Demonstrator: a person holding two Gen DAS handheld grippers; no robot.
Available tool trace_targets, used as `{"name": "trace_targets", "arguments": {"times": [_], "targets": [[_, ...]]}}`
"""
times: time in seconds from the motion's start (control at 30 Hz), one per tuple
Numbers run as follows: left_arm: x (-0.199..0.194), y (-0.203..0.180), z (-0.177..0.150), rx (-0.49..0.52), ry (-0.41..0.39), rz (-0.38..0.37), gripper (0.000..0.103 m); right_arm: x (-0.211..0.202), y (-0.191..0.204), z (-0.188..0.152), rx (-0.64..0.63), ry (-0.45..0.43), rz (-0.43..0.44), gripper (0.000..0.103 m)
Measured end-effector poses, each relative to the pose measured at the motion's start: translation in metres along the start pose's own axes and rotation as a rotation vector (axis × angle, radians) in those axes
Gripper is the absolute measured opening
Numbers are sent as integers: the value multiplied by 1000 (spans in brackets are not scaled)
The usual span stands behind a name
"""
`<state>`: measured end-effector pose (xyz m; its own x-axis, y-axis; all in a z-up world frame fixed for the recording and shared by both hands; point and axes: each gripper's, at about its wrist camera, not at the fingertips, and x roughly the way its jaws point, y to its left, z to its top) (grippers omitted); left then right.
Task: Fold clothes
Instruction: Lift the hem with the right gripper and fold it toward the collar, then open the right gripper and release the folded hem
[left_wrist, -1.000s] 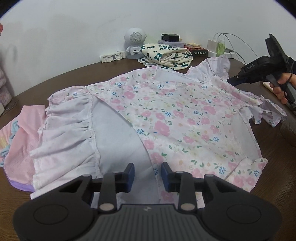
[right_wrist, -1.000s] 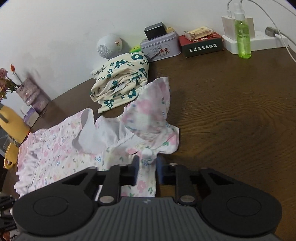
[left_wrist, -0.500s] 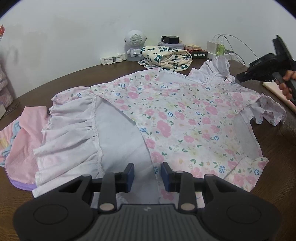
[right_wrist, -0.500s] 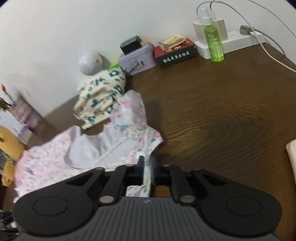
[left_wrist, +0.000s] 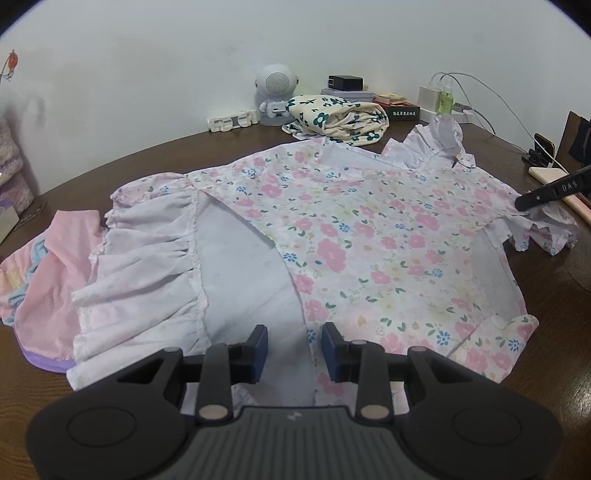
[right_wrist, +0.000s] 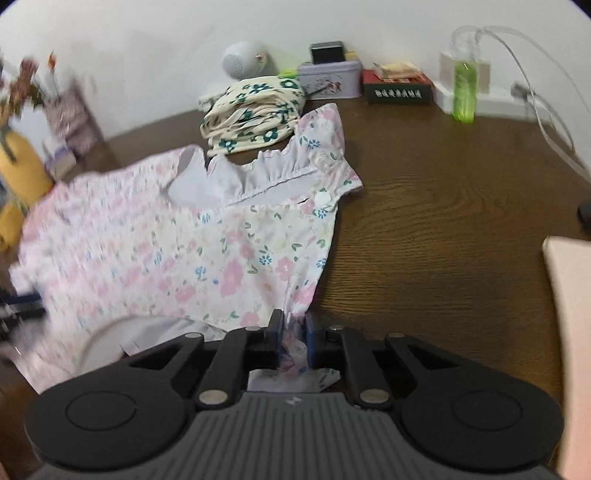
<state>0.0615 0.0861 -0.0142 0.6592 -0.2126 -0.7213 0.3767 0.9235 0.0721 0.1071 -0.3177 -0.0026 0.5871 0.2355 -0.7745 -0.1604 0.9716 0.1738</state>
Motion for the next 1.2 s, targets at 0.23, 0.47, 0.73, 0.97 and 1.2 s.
{"name": "trace_targets", "arguments": {"times": [0.23,0.47,0.73,0.97,1.2], "targets": [[-5,2,-1,-6,-16,16,39,-18,2,-4,-15,-49,-29,39],[-65,4,-14,-3,-231,-18,100,-92,23,-36,-125,-266,52,83],[-96,-14,-53,-6,-228,-16,103,-121,65,-87,-327,-351,-49,102],[-93,-24,-63,27,-173,25,102,-111,69,-105,-289,-291,-147,103],[-92,-26,-68,35,-125,73,95,-101,64,-111,-262,-268,-193,102]]}}
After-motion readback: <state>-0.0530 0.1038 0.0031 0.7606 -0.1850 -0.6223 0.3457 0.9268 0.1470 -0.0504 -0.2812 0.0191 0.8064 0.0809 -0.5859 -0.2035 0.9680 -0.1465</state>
